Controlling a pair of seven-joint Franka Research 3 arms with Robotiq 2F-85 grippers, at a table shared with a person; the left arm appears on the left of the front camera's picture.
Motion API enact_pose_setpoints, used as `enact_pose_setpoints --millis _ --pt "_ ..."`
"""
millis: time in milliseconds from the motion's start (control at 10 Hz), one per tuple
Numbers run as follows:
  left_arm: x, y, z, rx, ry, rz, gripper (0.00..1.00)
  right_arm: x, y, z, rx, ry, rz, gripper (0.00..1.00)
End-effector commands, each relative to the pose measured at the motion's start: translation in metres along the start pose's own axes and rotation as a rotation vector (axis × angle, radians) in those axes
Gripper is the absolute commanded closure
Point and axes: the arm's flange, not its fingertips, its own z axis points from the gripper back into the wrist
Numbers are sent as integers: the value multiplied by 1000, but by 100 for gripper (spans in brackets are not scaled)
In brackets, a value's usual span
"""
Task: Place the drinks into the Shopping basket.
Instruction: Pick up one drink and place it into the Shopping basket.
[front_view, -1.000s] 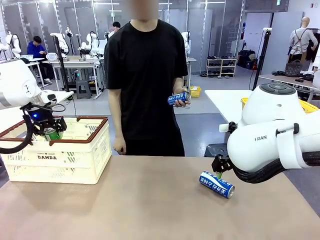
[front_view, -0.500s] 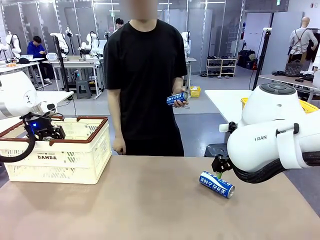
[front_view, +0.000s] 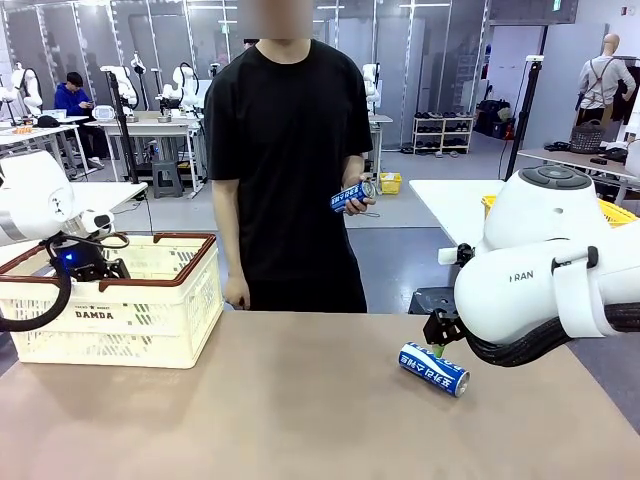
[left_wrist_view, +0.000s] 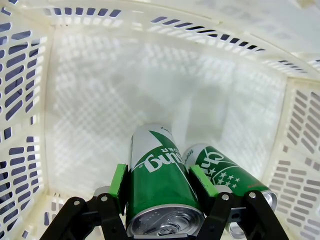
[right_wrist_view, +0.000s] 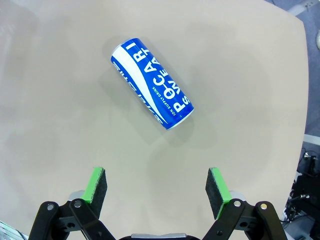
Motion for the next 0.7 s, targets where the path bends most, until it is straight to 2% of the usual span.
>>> enact_pose_setpoints --millis 0,300,600 --pt "-12 2 -10 -6 3 -4 39 -1 -1 -2 -5 -7 8 0" --pt "-10 3 -6 15 13 -4 36 -1 -1 -2 -5 -7 8 0" --pt "-7 5 -8 28 41 -8 9 -1 -1 -2 -5 -7 8 0"
